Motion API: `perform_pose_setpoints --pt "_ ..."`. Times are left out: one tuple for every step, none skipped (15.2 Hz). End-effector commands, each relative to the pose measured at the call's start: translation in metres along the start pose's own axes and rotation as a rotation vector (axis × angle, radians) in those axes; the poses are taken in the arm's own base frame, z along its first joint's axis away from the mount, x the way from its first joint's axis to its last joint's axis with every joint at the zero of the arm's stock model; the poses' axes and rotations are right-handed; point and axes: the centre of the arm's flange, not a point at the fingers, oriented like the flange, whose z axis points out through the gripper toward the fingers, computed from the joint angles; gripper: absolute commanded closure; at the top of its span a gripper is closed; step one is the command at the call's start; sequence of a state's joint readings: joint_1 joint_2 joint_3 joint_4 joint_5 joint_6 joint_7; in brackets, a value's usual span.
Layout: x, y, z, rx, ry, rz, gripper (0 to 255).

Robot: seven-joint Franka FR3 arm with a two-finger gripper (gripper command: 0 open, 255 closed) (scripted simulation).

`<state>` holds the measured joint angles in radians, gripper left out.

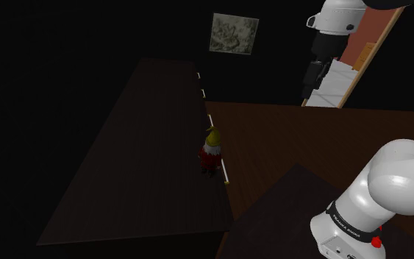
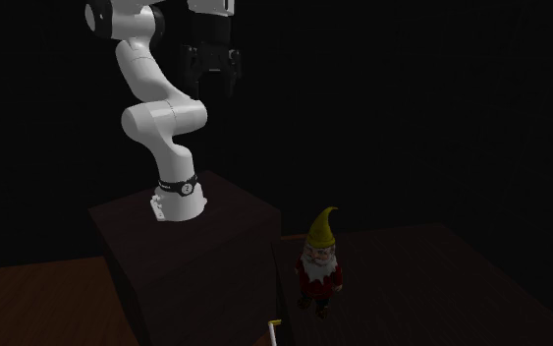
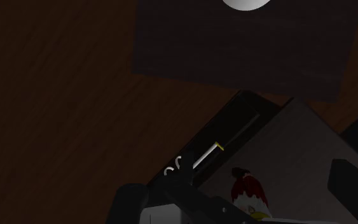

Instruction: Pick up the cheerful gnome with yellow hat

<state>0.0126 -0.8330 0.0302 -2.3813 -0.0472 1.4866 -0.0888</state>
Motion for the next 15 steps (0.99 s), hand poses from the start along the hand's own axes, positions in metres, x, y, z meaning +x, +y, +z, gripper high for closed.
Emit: perform_pose_setpoints --pt "0.0 0.0 0.0 0.0 0.0 0.0 0" --pt "0.01 -0.006 0.007 0.0 -0.004 0.013 0" --pt "0.021 -0.011 0.014 0.0 -0.008 0.026 0" --pt "0.031 -0.017 0.02 0.0 -0.013 0.04 0" --pt "0.042 -0.022 0.027 0.001 -0.017 0.053 0" --pt "0.052 -0.028 0.034 0.001 -0.021 0.066 0" --pt "0.063 -0.033 0.041 0.001 -0.025 0.079 0" --pt "0.074 -0.038 0.048 0.001 -0.03 0.093 0" --pt "0.084 -0.042 0.055 0.001 -0.034 0.106 0" --pt "0.095 -0.047 0.062 0.001 -0.038 0.119 0" --pt "0.106 -0.052 0.07 0.001 -0.042 0.132 0" --pt "0.117 -0.056 0.077 0.002 -0.046 0.145 0" --pt "0.127 -0.06 0.084 0.002 -0.051 0.159 0" --pt "0.138 -0.064 0.091 0.002 -0.055 0.172 0" --pt "0.149 -0.068 0.099 0.002 -0.059 0.185 0"
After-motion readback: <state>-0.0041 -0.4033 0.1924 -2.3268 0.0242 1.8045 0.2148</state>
